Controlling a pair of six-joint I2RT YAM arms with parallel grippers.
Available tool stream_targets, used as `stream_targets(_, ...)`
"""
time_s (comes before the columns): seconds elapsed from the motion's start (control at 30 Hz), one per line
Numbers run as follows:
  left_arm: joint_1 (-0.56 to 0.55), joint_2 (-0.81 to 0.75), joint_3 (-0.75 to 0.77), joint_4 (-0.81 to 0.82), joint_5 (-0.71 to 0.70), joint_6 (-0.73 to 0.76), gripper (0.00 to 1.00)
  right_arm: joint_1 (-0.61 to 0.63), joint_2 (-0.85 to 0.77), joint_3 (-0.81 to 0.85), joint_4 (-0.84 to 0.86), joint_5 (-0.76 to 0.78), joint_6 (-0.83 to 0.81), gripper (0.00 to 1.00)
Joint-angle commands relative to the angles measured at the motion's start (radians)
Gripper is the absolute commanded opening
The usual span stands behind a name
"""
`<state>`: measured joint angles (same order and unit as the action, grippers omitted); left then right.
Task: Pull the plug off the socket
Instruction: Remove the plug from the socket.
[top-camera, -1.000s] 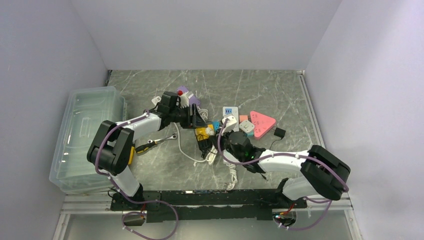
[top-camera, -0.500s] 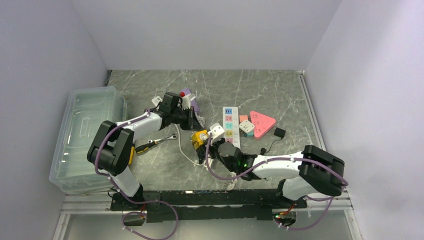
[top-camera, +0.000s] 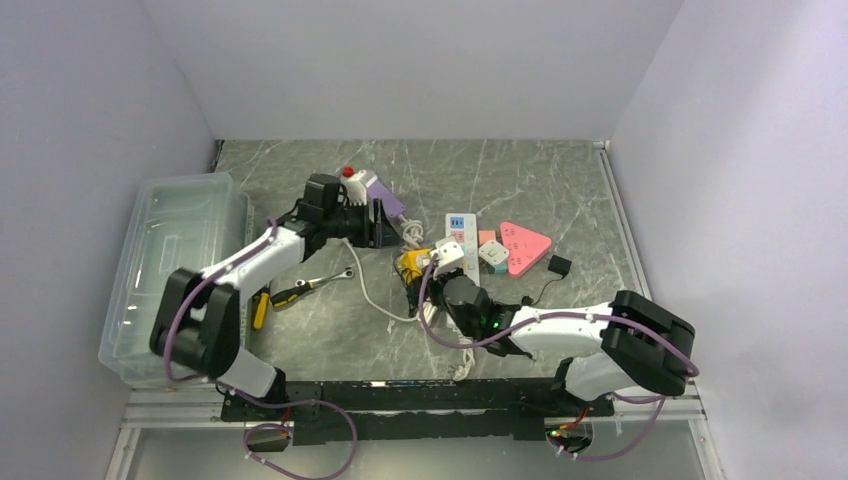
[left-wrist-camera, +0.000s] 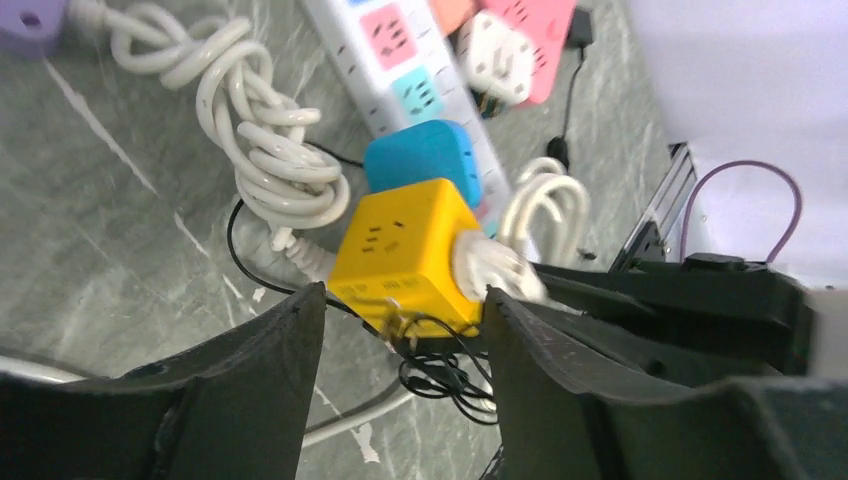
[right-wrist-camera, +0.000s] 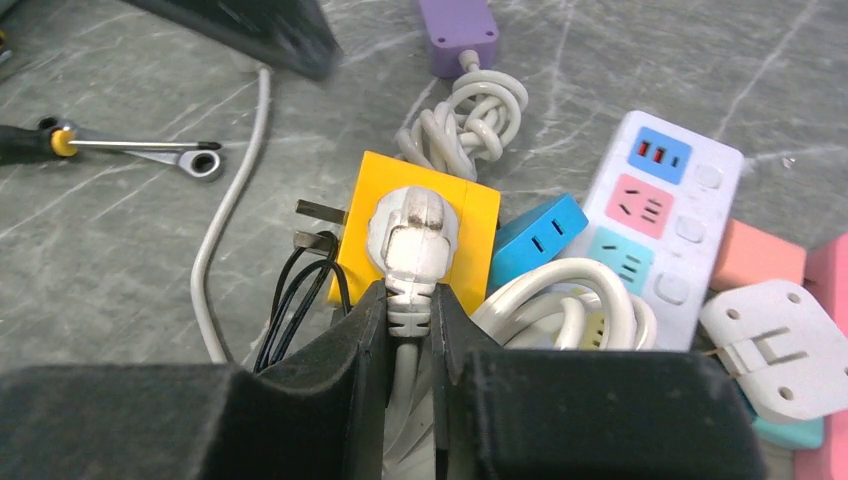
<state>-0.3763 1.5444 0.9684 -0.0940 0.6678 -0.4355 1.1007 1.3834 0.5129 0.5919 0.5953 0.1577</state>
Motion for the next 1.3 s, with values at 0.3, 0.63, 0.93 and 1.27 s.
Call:
stream_targets(0.3,-0.028,-0.436,-0.153,0.197,-0.236,-0.055,1.00,-0.018,-0.190,-0.050,0.293,-0.064,-0.015,0.00)
stream_targets(0.63,-0.007,-0.390,-0.089,0.001,-0.273,-0.065,0.98,-0.014,-0.215,-0.028,0.309,-0.129,-0.018,0.00)
stream_targets(0.93,-0.050,-0.224,-0.102,0.086,-0.099,-0.187,0.90,0.020,-0.201,-0.011,0.366,-0.083,-0.057,0.00)
stream_targets(1.27,-0.058,-0.127,-0.127,0.183,-0.044,-0.323,0.90,0.043,-0.188,-0.001,0.385,-0.062,-0.070,0.00)
